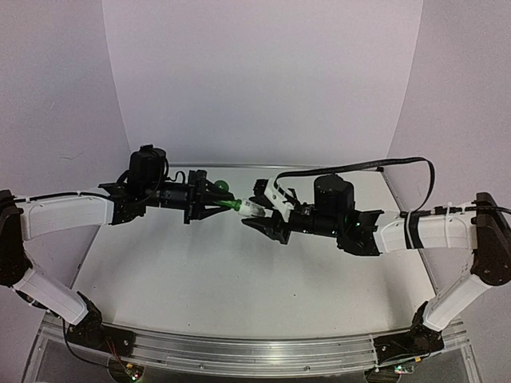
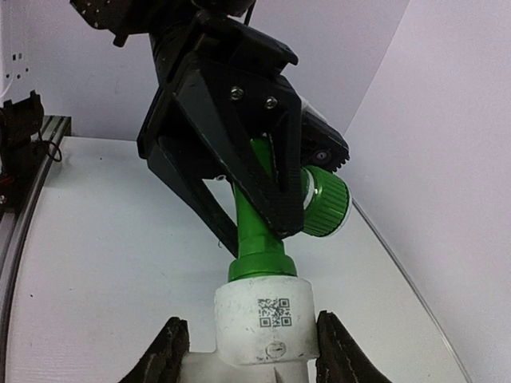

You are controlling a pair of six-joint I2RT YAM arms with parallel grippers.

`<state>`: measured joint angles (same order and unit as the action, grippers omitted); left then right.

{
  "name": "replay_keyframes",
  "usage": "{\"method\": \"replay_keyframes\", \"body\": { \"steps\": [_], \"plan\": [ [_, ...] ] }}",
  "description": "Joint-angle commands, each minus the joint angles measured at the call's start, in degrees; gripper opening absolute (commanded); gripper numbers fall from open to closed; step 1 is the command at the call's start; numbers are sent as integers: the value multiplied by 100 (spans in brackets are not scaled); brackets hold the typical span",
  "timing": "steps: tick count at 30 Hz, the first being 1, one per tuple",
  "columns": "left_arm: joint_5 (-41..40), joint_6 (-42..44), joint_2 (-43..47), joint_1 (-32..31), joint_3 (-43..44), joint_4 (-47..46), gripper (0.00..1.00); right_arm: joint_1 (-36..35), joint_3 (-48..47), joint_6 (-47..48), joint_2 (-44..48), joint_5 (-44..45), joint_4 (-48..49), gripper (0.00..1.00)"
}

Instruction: Install the water faucets

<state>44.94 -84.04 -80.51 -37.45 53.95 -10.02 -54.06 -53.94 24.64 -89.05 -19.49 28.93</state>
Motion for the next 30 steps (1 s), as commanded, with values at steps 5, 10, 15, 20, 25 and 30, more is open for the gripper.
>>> {"method": "replay_keyframes", "body": {
  "steps": [5, 10, 15, 20, 25, 30],
  "plan": [
    [136, 449, 135, -26, 388, -406, 0, -38, -306, -686, -163, -182, 124, 17],
    [-97, 1283, 156, -31, 493, -412, 0, -40, -406, -1468, -132, -256, 145, 4],
    [-196, 2564, 75, -35, 774, -419, 0, -35, -548, -2673, -121, -456, 193, 0],
    [270, 4296, 19, -95, 1034, -474, 0, -15, -643, -3768, -20, -725, 192, 0],
    [1324, 6533, 128, -131, 1057, -477, 0, 129, -721, -4718, 167, -1418, 221, 0],
    [2131, 8740, 270, -131, 1131, -483, 0, 257, -874, -5523, 299, -1959, 224, 0]
  ]
}}
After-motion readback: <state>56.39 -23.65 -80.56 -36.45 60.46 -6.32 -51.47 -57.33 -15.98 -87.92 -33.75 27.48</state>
